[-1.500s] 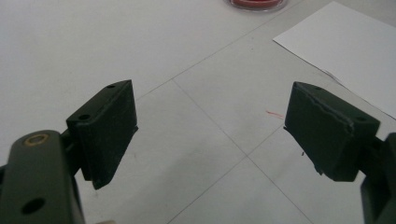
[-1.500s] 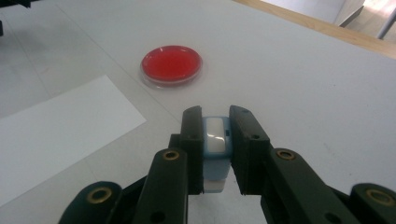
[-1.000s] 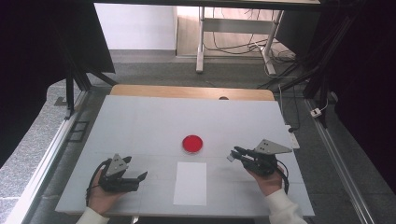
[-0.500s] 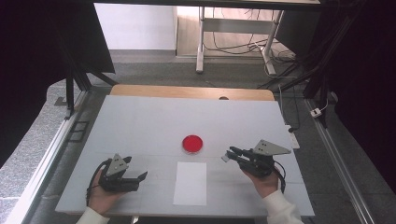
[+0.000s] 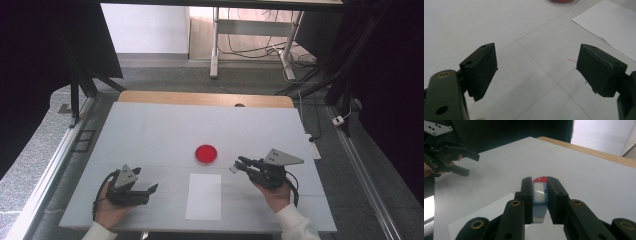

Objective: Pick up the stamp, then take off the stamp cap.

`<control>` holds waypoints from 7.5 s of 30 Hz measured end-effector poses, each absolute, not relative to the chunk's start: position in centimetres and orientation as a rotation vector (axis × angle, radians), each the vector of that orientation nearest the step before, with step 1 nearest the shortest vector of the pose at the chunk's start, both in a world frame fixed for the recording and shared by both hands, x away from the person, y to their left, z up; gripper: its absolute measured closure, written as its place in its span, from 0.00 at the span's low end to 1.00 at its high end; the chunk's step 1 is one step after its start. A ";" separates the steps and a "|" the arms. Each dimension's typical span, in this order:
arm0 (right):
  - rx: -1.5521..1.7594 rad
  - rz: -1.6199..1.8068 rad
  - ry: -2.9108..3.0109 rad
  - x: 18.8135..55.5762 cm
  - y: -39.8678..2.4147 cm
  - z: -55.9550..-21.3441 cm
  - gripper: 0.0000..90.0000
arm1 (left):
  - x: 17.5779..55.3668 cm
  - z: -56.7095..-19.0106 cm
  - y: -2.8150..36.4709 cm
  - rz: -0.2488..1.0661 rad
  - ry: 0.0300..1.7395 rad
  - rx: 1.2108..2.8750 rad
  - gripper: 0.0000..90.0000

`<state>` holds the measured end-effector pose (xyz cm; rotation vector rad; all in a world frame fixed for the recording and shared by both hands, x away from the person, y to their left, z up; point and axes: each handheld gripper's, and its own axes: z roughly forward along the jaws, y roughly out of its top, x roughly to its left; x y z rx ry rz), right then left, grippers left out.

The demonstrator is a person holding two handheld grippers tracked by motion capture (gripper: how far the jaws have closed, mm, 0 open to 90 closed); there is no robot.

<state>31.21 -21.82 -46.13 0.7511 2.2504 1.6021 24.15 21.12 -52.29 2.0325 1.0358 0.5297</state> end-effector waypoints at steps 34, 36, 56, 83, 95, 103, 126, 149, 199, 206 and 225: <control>0.585 1.674 2.349 31.3 -15.4 -45.1 0.84 | 23.8 -52.5 21.8 0.506 1.054 2.015 0.19; 0.581 1.668 2.357 31.3 -15.3 -45.2 0.84 | 23.7 -52.5 21.7 0.512 1.051 2.018 0.19; 0.583 1.665 2.342 30.9 -15.9 -45.0 0.84 | 24.0 -52.4 21.4 0.512 1.045 2.018 0.19; 0.579 1.671 2.340 30.8 -15.8 -45.1 0.84 | 25.0 -50.1 17.1 0.513 0.936 1.994 0.21; 0.590 1.674 2.331 31.1 -15.7 -45.1 0.84 | 25.0 -50.1 16.6 0.486 0.920 2.004 0.20; 0.576 1.670 2.336 30.8 -15.9 -45.1 0.84 | 25.1 -49.7 15.3 0.482 0.914 1.996 0.19; 0.605 1.682 2.289 31.0 -16.5 -44.5 0.84 | 26.9 -47.9 11.2 0.467 0.818 2.035 0.21; 0.602 1.685 2.294 30.9 -15.2 -44.6 0.84 | 27.3 -48.1 8.4 0.475 0.740 2.082 0.21; 0.643 1.704 2.270 30.9 -14.4 -45.7 0.84 | 27.8 -49.1 6.1 0.549 0.771 2.073 0.42; 0.652 1.715 2.262 30.9 -14.4 -45.8 0.84 | 27.8 -49.2 6.0 0.573 0.774 2.071 0.51; 0.671 1.731 2.257 31.0 -14.3 -46.0 0.84 | 27.7 -49.3 5.9 0.596 0.759 2.074 0.63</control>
